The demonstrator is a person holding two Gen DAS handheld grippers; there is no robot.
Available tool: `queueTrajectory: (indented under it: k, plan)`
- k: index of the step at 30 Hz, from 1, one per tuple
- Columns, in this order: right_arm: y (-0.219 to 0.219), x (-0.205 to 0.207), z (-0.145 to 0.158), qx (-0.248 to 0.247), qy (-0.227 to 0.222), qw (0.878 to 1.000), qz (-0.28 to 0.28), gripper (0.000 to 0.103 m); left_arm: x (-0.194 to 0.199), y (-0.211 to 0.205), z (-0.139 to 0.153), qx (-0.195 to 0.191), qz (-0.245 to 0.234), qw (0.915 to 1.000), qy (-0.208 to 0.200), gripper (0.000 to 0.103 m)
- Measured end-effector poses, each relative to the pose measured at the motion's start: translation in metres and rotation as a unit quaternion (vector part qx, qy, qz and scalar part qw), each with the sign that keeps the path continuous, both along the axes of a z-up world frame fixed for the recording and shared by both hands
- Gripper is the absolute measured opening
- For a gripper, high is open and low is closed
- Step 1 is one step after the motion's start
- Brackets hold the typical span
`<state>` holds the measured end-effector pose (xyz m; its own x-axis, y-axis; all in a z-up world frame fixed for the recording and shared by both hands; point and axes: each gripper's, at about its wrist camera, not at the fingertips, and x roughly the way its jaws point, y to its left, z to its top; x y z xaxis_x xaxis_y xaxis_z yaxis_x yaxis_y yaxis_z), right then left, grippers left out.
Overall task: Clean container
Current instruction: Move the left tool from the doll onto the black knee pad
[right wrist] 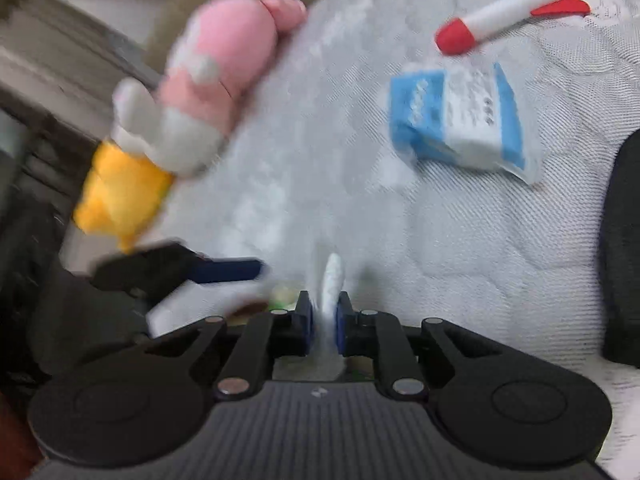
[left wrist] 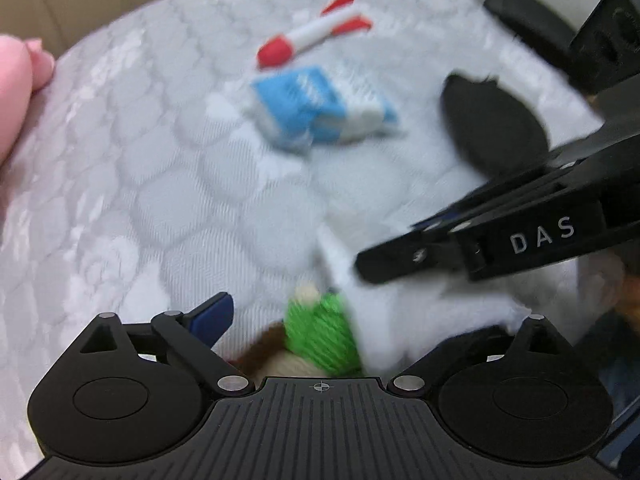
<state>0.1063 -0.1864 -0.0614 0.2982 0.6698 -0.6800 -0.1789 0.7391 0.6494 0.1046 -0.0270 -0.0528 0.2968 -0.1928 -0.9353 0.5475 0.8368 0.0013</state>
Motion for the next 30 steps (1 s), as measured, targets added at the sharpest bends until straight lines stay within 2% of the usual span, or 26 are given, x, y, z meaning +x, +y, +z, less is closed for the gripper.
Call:
queueTrajectory:
  k: [3,7,9,10,12,14,17,20,24,25,27,29,30]
  plan:
    - [-0.002,-0.001,-0.001,-0.03,0.001,1.0,0.0,0.015,-0.001,-0.009,-0.015,0.033,-0.021,0.9992,0.008,0.1]
    - [-0.003,-0.002,-0.001,-0.063,-0.004,0.998,-0.001,0.014,-0.014,-0.025,-0.033,0.096,-0.074,0.9925,-0.021,0.1]
    - [-0.002,-0.004,0.002,-0.098,-0.019,0.995,0.0,0.014,-0.018,-0.03,-0.034,0.107,-0.087,0.9899,-0.034,0.098]
    - [-0.001,-0.005,0.005,-0.122,-0.036,0.992,-0.001,0.014,-0.018,-0.031,-0.033,0.106,-0.087,0.9899,-0.038,0.09]
    - [-0.004,-0.007,0.014,-0.152,-0.071,0.986,-0.01,0.014,-0.015,-0.032,-0.031,0.1,-0.079,0.991,-0.044,0.087]
    - [-0.014,-0.005,0.017,-0.134,-0.075,0.988,-0.029,0.014,-0.01,-0.034,-0.031,0.092,-0.071,0.9924,-0.041,0.078]
    - [-0.034,-0.004,0.024,-0.086,-0.06,0.992,-0.064,0.014,-0.006,-0.038,-0.028,0.095,-0.066,0.9919,-0.054,0.075]
    - [-0.057,-0.009,0.045,-0.069,-0.086,0.99,-0.091,0.014,0.001,-0.039,-0.025,0.101,-0.055,0.9905,-0.076,0.074]
    - [-0.085,-0.007,0.069,-0.083,-0.128,0.981,-0.117,0.014,0.011,-0.038,-0.02,0.122,-0.027,0.9865,-0.106,0.077]
    - [-0.092,-0.006,0.073,-0.088,-0.135,0.979,-0.123,0.015,0.011,-0.039,-0.014,0.12,-0.019,0.9861,-0.114,0.081]
    - [-0.109,-0.004,0.075,-0.101,-0.144,0.973,-0.149,0.016,0.011,-0.044,0.002,0.085,-0.003,0.9884,-0.126,0.094]
    - [-0.127,-0.002,0.075,-0.112,-0.15,0.965,-0.183,0.016,0.013,-0.049,0.019,0.024,0.025,0.9914,-0.126,0.098]
    - [-0.138,-0.002,0.075,-0.108,-0.151,0.961,-0.204,0.016,0.015,-0.054,0.024,-0.019,0.038,0.9931,-0.11,0.099]
